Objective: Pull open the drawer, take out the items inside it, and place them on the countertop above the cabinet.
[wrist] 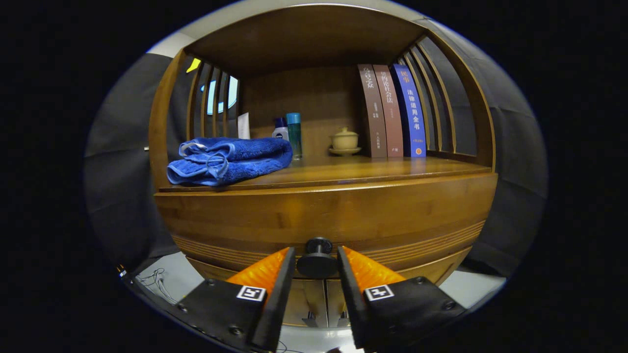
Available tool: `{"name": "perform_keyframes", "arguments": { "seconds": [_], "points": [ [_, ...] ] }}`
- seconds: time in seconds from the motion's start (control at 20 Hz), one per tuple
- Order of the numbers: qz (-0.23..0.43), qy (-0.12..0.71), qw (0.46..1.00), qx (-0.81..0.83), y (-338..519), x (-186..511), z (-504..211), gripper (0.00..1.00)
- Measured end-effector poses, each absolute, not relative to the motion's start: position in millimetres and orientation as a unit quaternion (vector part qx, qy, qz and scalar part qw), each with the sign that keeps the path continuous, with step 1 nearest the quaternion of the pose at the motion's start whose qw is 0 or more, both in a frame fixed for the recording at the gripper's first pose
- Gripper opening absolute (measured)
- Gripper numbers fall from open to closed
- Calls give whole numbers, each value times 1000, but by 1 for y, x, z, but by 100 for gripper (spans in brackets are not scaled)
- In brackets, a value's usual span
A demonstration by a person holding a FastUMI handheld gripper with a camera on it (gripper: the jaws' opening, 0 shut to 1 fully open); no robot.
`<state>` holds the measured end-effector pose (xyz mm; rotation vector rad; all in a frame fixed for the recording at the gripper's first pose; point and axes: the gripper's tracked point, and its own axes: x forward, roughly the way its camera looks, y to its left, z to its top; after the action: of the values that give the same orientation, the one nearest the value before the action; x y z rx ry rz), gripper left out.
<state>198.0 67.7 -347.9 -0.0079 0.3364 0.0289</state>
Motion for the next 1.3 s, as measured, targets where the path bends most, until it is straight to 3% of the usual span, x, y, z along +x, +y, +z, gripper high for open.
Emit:
{"name": "perform_keyframes", "arguments": {
  "seconds": [0.35,0.4,1.3],
  "points": [
    [23,159,985,-54,65,195,-352,38],
    [24,162,985,-51,63,192,-352,31],
    [27,185,982,-2,61,68,-337,30]
  ]
}}
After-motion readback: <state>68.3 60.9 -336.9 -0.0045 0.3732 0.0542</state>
